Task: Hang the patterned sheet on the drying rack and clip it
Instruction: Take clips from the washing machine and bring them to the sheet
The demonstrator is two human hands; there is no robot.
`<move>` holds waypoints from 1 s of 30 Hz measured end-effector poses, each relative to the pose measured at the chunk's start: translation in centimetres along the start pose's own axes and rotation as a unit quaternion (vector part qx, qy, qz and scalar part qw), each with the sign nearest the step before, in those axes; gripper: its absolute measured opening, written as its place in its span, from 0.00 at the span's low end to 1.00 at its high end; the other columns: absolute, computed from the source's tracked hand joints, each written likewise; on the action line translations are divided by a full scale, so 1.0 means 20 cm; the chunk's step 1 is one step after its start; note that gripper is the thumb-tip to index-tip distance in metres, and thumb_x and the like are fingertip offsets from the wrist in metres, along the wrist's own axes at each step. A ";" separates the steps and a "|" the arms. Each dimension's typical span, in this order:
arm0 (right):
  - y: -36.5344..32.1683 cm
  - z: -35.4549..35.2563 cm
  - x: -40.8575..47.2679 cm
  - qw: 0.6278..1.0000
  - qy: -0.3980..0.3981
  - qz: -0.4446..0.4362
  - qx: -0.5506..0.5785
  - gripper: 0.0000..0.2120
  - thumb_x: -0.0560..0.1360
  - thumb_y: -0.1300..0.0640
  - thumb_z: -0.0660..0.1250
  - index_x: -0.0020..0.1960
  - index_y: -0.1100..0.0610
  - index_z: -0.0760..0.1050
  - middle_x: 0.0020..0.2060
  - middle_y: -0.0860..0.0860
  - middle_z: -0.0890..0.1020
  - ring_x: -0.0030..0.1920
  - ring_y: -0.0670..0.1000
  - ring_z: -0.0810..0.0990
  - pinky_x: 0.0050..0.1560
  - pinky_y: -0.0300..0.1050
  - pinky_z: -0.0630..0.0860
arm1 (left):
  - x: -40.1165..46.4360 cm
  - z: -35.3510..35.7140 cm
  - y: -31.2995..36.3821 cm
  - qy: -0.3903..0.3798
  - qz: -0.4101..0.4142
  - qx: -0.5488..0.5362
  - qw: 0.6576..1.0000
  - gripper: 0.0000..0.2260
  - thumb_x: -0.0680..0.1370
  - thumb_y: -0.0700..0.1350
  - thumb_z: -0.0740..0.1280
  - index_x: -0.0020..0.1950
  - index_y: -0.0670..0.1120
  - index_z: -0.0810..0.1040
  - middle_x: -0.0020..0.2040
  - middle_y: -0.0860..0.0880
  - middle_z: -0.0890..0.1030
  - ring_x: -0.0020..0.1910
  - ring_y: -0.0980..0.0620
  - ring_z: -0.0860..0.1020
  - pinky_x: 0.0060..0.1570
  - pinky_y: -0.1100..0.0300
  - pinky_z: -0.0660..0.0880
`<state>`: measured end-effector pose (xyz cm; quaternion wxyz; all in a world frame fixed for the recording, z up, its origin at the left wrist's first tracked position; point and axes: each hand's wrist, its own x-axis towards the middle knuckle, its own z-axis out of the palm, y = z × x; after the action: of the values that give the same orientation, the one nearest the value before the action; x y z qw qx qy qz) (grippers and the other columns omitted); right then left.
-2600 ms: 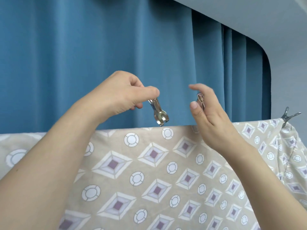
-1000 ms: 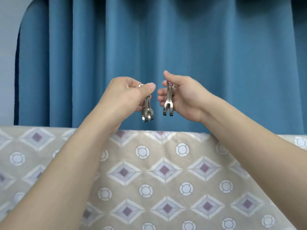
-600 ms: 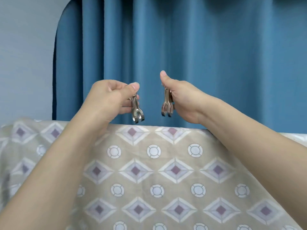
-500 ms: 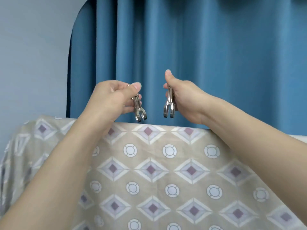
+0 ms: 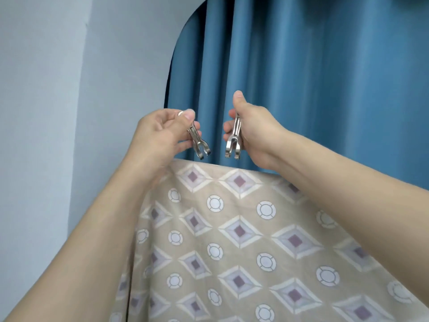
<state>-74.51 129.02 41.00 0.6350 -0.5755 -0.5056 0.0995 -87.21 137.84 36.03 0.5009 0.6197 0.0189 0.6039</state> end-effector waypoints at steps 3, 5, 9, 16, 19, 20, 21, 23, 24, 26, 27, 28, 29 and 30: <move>0.00 0.12 0.02 1.000 -0.008 -0.008 0.005 0.19 0.82 0.41 0.52 0.44 0.54 0.69 0.31 0.50 0.75 0.32 0.50 0.70 0.35 0.42 0.67 | 0.01 -0.11 0.01 0.020 0.016 -0.001 1.000 0.09 0.80 0.44 0.65 0.54 0.39 0.75 0.50 0.39 0.82 0.50 0.43 0.83 0.46 0.58 0.80; 0.00 0.19 0.04 1.000 -0.008 -0.019 -0.004 0.18 0.82 0.42 0.52 0.43 0.54 0.69 0.31 0.49 0.76 0.32 0.50 0.70 0.37 0.43 0.66 | 0.00 -0.19 0.02 0.031 0.025 -0.002 0.999 0.10 0.80 0.44 0.65 0.55 0.38 0.75 0.50 0.38 0.82 0.49 0.43 0.83 0.48 0.56 0.80; 0.01 0.30 0.06 1.000 -0.019 -0.015 -0.012 0.18 0.82 0.41 0.52 0.43 0.52 0.68 0.30 0.48 0.76 0.32 0.50 0.70 0.35 0.41 0.66 | -0.02 -0.31 0.01 0.061 0.048 -0.003 0.997 0.06 0.81 0.43 0.65 0.51 0.40 0.75 0.49 0.39 0.83 0.48 0.42 0.83 0.52 0.52 0.80; 0.02 0.47 0.09 0.999 -0.028 -0.012 -0.039 0.17 0.83 0.43 0.51 0.43 0.53 0.67 0.35 0.49 0.76 0.34 0.50 0.67 0.34 0.41 0.63 | -0.08 -0.49 -0.03 0.130 0.075 0.005 0.989 0.03 0.81 0.41 0.65 0.50 0.42 0.75 0.45 0.43 0.84 0.48 0.44 0.83 0.54 0.52 0.80; 0.03 0.54 0.12 0.999 -0.031 -0.008 -0.044 0.18 0.83 0.44 0.51 0.41 0.54 0.67 0.39 0.52 0.75 0.34 0.52 0.66 0.33 0.42 0.63 | -0.10 -0.55 -0.06 0.149 0.080 0.001 0.986 0.02 0.81 0.40 0.64 0.50 0.42 0.75 0.44 0.43 0.84 0.47 0.46 0.83 0.53 0.54 0.80; 0.03 0.56 0.13 0.999 -0.031 -0.008 -0.043 0.19 0.83 0.44 0.51 0.40 0.54 0.67 0.39 0.53 0.75 0.34 0.52 0.66 0.33 0.42 0.63 | -0.10 -0.57 -0.06 0.155 0.079 0.001 0.985 0.02 0.81 0.40 0.64 0.50 0.43 0.75 0.44 0.44 0.84 0.46 0.47 0.83 0.53 0.55 0.80; 0.03 0.59 0.15 0.999 -0.031 -0.008 -0.042 0.19 0.83 0.45 0.51 0.40 0.55 0.67 0.38 0.53 0.74 0.33 0.52 0.66 0.33 0.42 0.64 | -0.11 -0.59 -0.08 0.160 0.078 0.001 0.984 0.01 0.81 0.40 0.65 0.50 0.43 0.75 0.44 0.44 0.84 0.46 0.48 0.83 0.53 0.55 0.80; 0.02 0.65 0.17 0.998 -0.035 -0.007 -0.045 0.19 0.83 0.45 0.51 0.40 0.55 0.66 0.38 0.53 0.74 0.33 0.52 0.67 0.36 0.44 0.65 | -0.11 -0.63 -0.10 0.169 0.074 0.000 0.983 0.01 0.81 0.40 0.65 0.49 0.44 0.75 0.43 0.45 0.84 0.45 0.48 0.83 0.53 0.55 0.80; 0.02 0.68 0.17 0.998 -0.039 -0.007 -0.049 0.18 0.83 0.45 0.51 0.40 0.54 0.65 0.38 0.52 0.75 0.34 0.51 0.68 0.38 0.44 0.65 | -0.11 -0.64 -0.11 0.173 0.072 -0.001 0.982 0.02 0.81 0.40 0.65 0.49 0.44 0.75 0.43 0.45 0.84 0.45 0.48 0.83 0.53 0.55 0.80; 0.03 0.74 0.18 0.997 -0.052 -0.006 -0.061 0.17 0.83 0.45 0.51 0.40 0.54 0.64 0.37 0.51 0.75 0.35 0.51 0.68 0.42 0.46 0.65 | -0.12 -0.67 -0.12 0.180 0.071 -0.004 0.981 0.02 0.81 0.40 0.65 0.48 0.44 0.76 0.43 0.45 0.84 0.45 0.48 0.83 0.54 0.54 0.80; 0.04 0.77 0.18 0.995 -0.061 -0.005 -0.073 0.17 0.83 0.45 0.51 0.40 0.53 0.64 0.38 0.51 0.75 0.35 0.50 0.69 0.42 0.45 0.65 | -0.12 -0.69 -0.13 0.183 0.071 -0.006 0.980 0.02 0.81 0.40 0.65 0.48 0.44 0.76 0.43 0.45 0.84 0.45 0.48 0.83 0.54 0.53 0.80; 0.04 0.78 0.19 0.993 -0.072 -0.004 -0.090 0.17 0.83 0.45 0.51 0.41 0.53 0.64 0.39 0.51 0.75 0.36 0.50 0.69 0.40 0.44 0.65 | -0.13 -0.70 -0.14 0.186 0.071 -0.007 0.980 0.02 0.81 0.40 0.65 0.48 0.44 0.76 0.43 0.44 0.84 0.45 0.48 0.83 0.54 0.53 0.80; 0.05 0.80 0.19 0.990 -0.084 -0.005 -0.111 0.17 0.83 0.45 0.50 0.41 0.53 0.65 0.40 0.51 0.76 0.36 0.50 0.69 0.38 0.43 0.64 | -0.13 -0.72 -0.14 0.188 0.069 -0.008 0.980 0.02 0.80 0.40 0.65 0.48 0.44 0.76 0.42 0.44 0.84 0.45 0.48 0.83 0.55 0.53 0.80; 0.05 0.80 0.19 0.986 -0.096 -0.006 -0.133 0.17 0.83 0.44 0.50 0.42 0.53 0.65 0.42 0.52 0.76 0.36 0.50 0.69 0.37 0.42 0.64 | -0.14 -0.73 -0.15 0.191 0.068 -0.008 0.979 0.02 0.80 0.40 0.65 0.48 0.44 0.76 0.42 0.44 0.84 0.45 0.48 0.83 0.55 0.52 0.80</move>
<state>-84.39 142.12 39.31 0.5023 -0.6394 -0.5764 0.0821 -97.44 146.32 28.72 0.4509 0.4888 0.0672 0.7438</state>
